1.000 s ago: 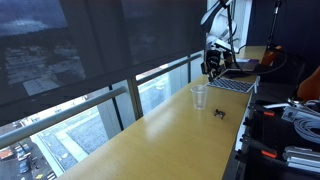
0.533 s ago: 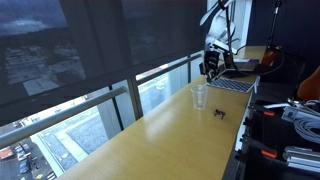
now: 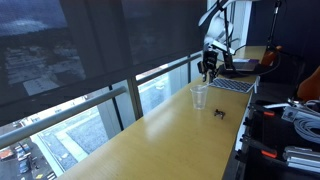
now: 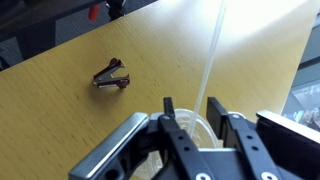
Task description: Put the straw in the plastic cup
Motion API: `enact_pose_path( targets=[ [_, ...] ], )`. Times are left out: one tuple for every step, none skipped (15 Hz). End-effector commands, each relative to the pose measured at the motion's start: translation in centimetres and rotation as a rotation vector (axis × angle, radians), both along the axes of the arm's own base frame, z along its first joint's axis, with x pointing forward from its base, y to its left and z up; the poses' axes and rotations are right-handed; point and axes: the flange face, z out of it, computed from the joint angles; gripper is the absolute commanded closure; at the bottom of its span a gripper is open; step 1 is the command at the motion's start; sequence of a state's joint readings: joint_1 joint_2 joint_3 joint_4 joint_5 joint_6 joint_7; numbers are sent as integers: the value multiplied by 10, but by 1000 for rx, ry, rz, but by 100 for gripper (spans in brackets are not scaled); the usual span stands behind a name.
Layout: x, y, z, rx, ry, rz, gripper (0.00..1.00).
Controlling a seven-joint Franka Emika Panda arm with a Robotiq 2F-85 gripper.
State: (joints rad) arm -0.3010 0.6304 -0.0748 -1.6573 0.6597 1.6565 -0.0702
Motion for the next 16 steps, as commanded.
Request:
enact_pose_path(
  targets=[
    [6,-3,11,43,-18,14,29],
    [6,-2,13,45,-24,20,22],
    [7,1,15,47,-29,31,14],
    [7,3,17,49,-33,45,7],
    [6,9,18,52,-35,63,0],
    [5,16,20,51,-37,82,0],
    [3,26,22,47,-43,105,0],
    [2,36,26,47,-51,133,0],
    [1,47,28,47,-61,168,0],
    [-1,63,33,37,-70,219,0],
    [-4,75,39,24,-76,265,0],
    [-7,89,47,-2,-76,331,0],
    [-11,100,57,-27,-69,381,0],
    [-14,110,71,-67,-65,429,0],
    [-15,117,82,-102,-67,478,0],
    [-17,123,95,-137,-67,529,0]
  ],
)
